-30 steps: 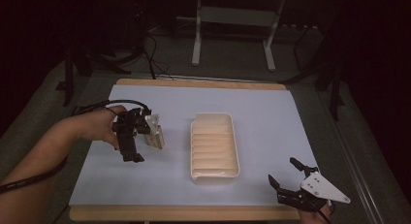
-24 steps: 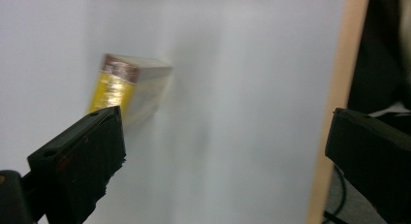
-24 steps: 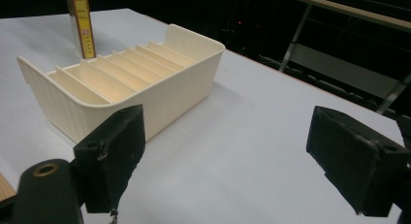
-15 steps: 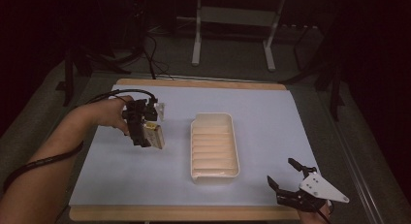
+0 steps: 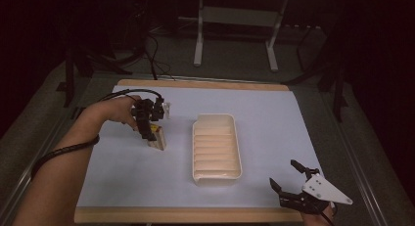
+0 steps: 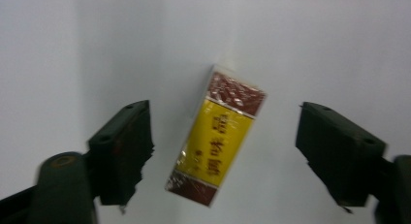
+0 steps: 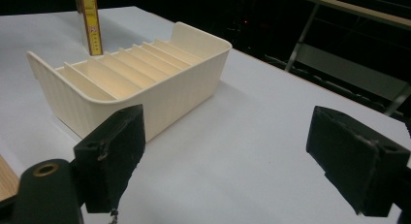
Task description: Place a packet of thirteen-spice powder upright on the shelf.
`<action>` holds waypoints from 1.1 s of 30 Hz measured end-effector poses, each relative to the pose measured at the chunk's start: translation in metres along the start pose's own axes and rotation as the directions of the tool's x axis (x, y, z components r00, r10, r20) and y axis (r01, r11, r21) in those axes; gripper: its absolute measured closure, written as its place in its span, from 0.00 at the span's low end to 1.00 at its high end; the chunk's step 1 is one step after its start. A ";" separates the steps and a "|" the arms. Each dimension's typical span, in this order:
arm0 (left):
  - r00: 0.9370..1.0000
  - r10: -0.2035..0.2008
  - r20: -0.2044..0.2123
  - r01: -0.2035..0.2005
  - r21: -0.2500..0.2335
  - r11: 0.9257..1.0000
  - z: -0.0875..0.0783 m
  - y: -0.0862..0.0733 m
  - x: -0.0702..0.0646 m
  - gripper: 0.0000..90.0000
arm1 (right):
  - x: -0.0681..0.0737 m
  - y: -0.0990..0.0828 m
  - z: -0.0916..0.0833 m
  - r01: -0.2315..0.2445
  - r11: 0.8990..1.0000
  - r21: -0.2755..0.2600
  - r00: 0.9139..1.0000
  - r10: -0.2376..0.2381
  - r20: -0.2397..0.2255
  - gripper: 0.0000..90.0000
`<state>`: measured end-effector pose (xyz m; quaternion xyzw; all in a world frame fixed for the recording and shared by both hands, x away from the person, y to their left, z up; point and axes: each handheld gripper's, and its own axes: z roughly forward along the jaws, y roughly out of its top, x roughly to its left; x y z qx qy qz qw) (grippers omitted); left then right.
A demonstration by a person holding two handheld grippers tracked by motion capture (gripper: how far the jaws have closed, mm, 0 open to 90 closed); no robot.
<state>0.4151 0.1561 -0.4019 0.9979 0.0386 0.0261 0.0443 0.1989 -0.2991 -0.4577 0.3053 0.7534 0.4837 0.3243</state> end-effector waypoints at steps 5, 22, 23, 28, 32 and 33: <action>1.000 0.011 0.009 -0.011 -0.001 1.000 0.007 0.000 0.003 0.42 | 0.000 0.000 0.000 0.002 1.000 0.001 1.000 -0.002 0.000 0.16; 0.996 0.085 0.005 -0.085 0.042 0.995 0.021 0.001 0.001 0.71 | -0.001 -0.001 0.000 0.000 1.000 0.003 1.000 0.000 -0.002 0.16; 0.997 0.075 0.008 -0.075 0.048 0.996 0.021 0.002 0.002 0.72 | -0.001 -0.001 -0.001 0.001 1.000 0.002 1.000 -0.001 -0.002 0.16; 1.000 0.017 0.025 -0.018 0.054 0.998 0.017 0.005 0.006 0.75 | -0.001 0.000 -0.001 -0.002 1.000 0.001 1.000 0.002 -0.006 0.16; 0.999 -0.037 0.039 0.036 0.022 0.999 0.008 0.008 0.008 0.75 | -0.001 0.000 -0.001 -0.001 1.000 0.001 1.000 0.001 -0.009 0.16; 0.998 -0.047 0.046 0.046 0.015 0.999 0.007 0.009 0.008 0.75 | -0.001 0.000 -0.001 0.000 1.000 0.002 1.000 0.000 -0.010 0.16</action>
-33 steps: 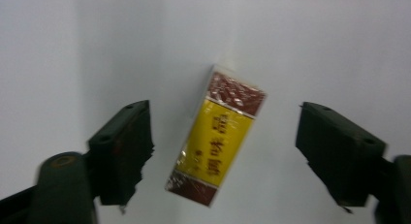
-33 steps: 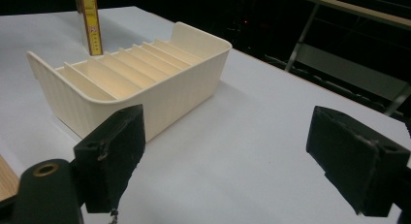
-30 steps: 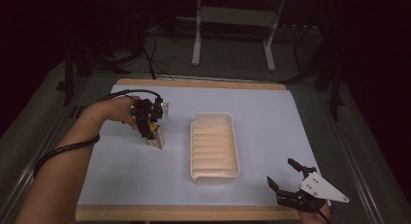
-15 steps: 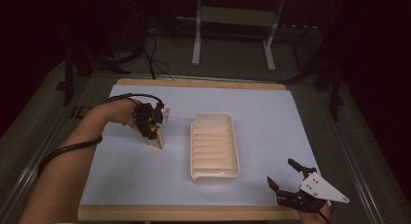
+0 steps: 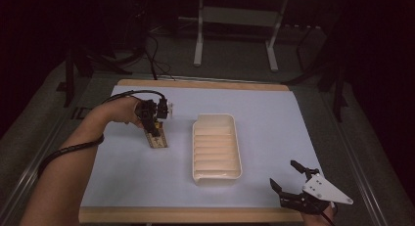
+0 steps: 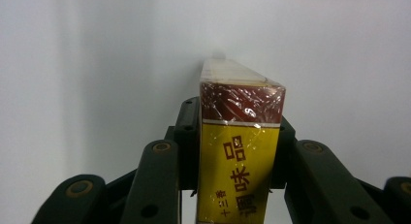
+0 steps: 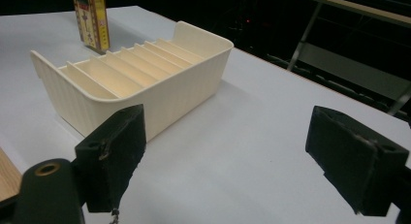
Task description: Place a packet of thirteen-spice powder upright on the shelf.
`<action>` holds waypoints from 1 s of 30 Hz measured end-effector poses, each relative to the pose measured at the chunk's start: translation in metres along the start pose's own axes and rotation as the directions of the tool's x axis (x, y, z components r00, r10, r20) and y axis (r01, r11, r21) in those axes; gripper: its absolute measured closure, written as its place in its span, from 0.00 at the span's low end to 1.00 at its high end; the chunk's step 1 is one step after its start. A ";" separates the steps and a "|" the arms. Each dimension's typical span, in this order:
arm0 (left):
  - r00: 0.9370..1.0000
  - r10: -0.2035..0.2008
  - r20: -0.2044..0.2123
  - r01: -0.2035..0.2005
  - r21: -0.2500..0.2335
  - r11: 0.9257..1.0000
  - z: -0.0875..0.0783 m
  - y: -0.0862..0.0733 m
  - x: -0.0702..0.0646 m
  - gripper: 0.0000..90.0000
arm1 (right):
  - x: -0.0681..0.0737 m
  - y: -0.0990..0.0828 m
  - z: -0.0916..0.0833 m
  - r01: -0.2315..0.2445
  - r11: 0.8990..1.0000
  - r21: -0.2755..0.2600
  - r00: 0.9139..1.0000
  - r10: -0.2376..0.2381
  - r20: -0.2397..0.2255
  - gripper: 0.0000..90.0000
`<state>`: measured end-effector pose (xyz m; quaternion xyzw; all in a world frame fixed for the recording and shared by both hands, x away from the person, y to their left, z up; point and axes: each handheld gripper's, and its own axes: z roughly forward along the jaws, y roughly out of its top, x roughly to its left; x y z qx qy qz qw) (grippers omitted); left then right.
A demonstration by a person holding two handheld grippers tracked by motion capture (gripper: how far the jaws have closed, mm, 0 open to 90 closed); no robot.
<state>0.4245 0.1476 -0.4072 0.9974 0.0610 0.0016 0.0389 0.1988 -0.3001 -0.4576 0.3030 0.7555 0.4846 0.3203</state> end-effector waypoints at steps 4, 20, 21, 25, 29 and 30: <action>0.999 -0.025 0.022 0.025 0.016 1.000 -0.004 0.005 -0.001 0.76 | 0.001 0.000 0.000 0.003 1.000 0.003 1.000 -0.003 -0.002 0.16; 0.995 -0.094 0.042 0.097 -0.065 0.993 -0.036 0.023 -0.013 0.76 | 0.002 0.001 0.000 0.014 1.000 0.004 1.000 -0.014 -0.006 0.16; 0.994 -0.096 0.045 0.099 -0.074 0.992 -0.038 0.024 -0.013 0.76 | 0.002 0.001 0.000 0.014 1.000 0.003 1.000 -0.014 -0.007 0.16; 0.996 -0.085 0.041 0.088 -0.080 0.993 -0.044 0.028 -0.017 0.76 | 0.002 0.001 0.000 0.014 1.000 0.004 1.000 -0.014 -0.006 0.16; 0.996 -0.071 0.054 0.077 -0.109 0.991 -0.052 0.031 -0.020 0.76 | 0.003 0.001 0.000 0.015 1.000 0.005 1.000 -0.015 -0.007 0.16; 0.997 -0.063 0.049 0.069 -0.126 0.990 -0.054 0.032 -0.021 0.76 | 0.003 0.001 0.000 0.016 1.000 0.005 1.000 -0.016 -0.007 0.16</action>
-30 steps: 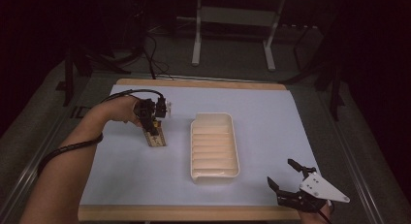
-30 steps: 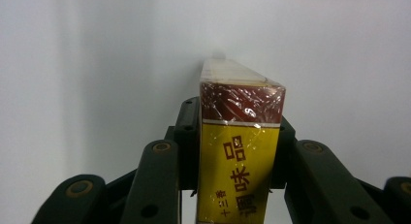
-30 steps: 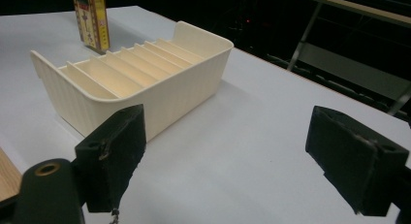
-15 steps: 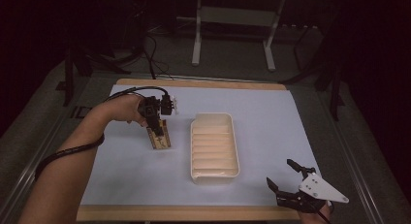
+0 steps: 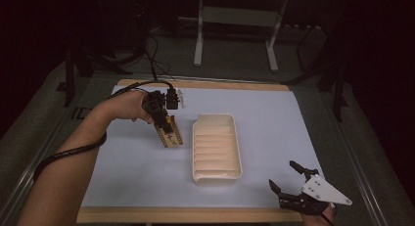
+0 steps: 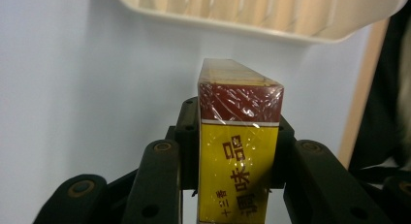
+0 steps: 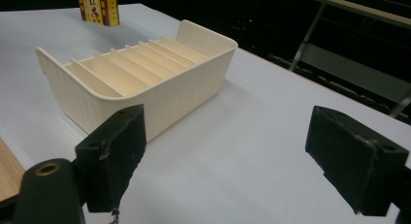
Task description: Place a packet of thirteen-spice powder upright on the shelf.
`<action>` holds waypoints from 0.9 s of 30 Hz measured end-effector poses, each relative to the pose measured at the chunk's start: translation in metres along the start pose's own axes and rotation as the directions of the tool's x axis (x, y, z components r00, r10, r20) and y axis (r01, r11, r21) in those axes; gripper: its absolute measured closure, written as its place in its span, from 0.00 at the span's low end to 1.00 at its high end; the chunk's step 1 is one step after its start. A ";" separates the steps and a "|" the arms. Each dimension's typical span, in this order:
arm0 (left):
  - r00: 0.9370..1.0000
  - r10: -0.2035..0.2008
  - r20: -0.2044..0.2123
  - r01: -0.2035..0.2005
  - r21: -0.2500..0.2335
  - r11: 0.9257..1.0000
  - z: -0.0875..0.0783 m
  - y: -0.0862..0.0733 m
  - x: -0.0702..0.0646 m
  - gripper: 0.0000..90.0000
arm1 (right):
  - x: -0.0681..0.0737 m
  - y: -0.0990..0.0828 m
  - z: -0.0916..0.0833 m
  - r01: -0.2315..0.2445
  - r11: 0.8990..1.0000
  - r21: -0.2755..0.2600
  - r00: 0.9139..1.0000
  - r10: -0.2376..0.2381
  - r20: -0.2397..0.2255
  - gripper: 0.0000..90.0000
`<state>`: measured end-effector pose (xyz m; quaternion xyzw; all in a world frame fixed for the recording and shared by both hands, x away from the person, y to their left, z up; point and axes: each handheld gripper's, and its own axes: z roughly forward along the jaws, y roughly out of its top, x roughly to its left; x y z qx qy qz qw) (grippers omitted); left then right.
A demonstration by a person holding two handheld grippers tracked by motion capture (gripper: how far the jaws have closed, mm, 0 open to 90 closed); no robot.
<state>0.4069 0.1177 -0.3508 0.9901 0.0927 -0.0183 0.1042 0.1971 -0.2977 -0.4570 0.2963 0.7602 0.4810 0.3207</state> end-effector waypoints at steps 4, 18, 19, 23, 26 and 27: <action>1.000 0.016 0.010 -0.016 -0.037 0.999 -0.007 0.005 -0.003 0.76 | 0.000 0.000 0.000 0.001 1.000 0.004 1.000 -0.001 0.003 0.16; 0.997 0.064 -0.040 -0.069 -0.169 0.983 -0.025 0.031 -0.008 0.76 | 0.000 0.000 0.001 0.001 1.000 0.002 1.000 -0.001 -0.001 0.16; 0.996 0.073 -0.050 -0.080 -0.168 0.982 -0.025 0.033 -0.008 0.76 | 0.000 -0.001 0.001 0.002 1.000 0.003 1.000 -0.002 -0.001 0.16; 0.996 0.081 -0.044 -0.087 -0.164 0.983 -0.020 0.041 -0.005 0.76 | -0.001 -0.001 0.001 0.001 1.000 0.004 1.000 -0.001 -0.002 0.16; 0.995 0.093 -0.048 -0.100 -0.183 0.978 -0.017 0.046 -0.002 0.76 | -0.001 -0.001 0.001 -0.002 1.000 0.002 1.000 0.002 -0.004 0.16; 0.994 0.095 -0.062 -0.106 -0.192 0.976 -0.016 0.048 -0.001 0.76 | -0.001 -0.001 0.001 -0.002 1.000 0.005 1.000 0.002 -0.004 0.16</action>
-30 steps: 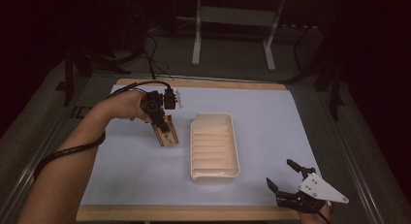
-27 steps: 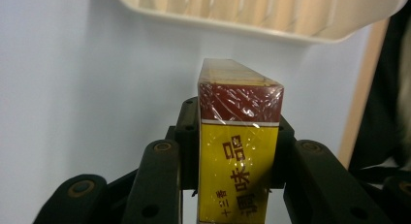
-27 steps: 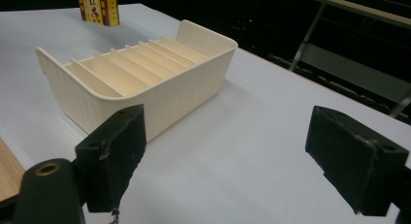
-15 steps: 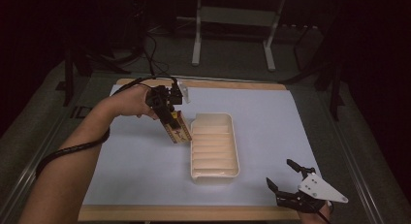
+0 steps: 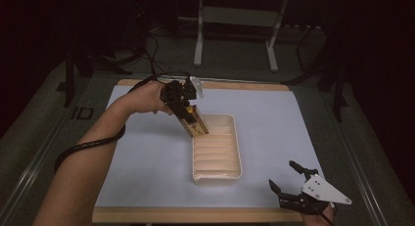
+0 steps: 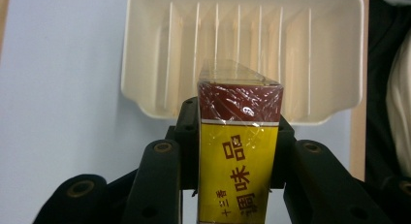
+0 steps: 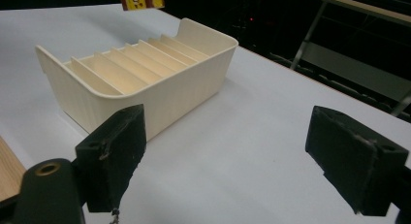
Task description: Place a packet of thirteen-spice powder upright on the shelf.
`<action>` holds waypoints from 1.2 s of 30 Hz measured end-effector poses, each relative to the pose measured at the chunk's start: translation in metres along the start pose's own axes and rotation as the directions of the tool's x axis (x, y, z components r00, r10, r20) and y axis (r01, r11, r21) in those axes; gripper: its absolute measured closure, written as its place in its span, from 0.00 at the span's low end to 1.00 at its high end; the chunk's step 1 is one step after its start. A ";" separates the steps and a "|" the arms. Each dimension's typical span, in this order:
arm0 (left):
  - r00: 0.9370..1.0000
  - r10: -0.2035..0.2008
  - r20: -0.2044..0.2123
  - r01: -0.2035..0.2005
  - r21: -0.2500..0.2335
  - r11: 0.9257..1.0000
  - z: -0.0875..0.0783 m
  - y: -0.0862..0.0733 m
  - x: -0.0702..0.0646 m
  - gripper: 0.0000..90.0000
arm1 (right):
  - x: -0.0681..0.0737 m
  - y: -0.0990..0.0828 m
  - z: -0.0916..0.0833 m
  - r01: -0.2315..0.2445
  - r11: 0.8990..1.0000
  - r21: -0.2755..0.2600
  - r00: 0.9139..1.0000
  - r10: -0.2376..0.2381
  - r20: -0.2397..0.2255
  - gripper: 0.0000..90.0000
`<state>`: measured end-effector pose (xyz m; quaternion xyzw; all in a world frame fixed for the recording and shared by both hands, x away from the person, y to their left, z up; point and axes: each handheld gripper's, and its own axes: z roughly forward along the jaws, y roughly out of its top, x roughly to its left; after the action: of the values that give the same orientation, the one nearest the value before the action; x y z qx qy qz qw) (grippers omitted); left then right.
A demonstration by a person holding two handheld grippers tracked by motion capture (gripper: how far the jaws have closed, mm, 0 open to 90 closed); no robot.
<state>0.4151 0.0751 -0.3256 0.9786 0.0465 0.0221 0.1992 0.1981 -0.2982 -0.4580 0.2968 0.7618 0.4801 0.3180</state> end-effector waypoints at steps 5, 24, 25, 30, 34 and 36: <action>1.000 0.003 -0.026 -0.005 -0.057 0.998 0.006 0.002 0.007 0.76 | 0.000 0.000 0.000 0.001 1.000 0.002 1.000 -0.001 -0.003 0.16; 0.997 0.062 -0.049 -0.066 -0.093 0.993 0.034 0.004 0.031 0.76 | 0.000 -0.001 0.002 -0.004 1.000 0.008 1.000 0.004 -0.016 0.17; 0.997 0.062 -0.049 -0.066 -0.093 0.993 0.034 0.004 0.031 0.76 | 0.000 -0.001 0.002 -0.004 1.000 0.009 1.000 0.004 -0.017 0.17; 0.995 0.082 -0.058 -0.086 -0.084 0.993 0.036 0.012 0.036 0.76 | 0.000 -0.001 0.001 -0.001 1.000 0.010 1.000 0.001 -0.018 0.17; 0.993 0.099 -0.068 -0.104 -0.068 0.992 0.039 0.015 0.038 0.76 | 0.000 -0.001 0.002 -0.001 1.000 0.011 1.000 0.001 -0.018 0.17; 0.992 0.109 -0.066 -0.112 -0.057 0.992 0.042 0.016 0.040 0.76 | 0.000 -0.001 0.002 0.000 1.000 0.012 1.000 0.000 -0.020 0.17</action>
<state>0.4585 0.0480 -0.3568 0.9720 -0.0022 0.0650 0.2256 0.1993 -0.2978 -0.4595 0.2942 0.7678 0.4783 0.3085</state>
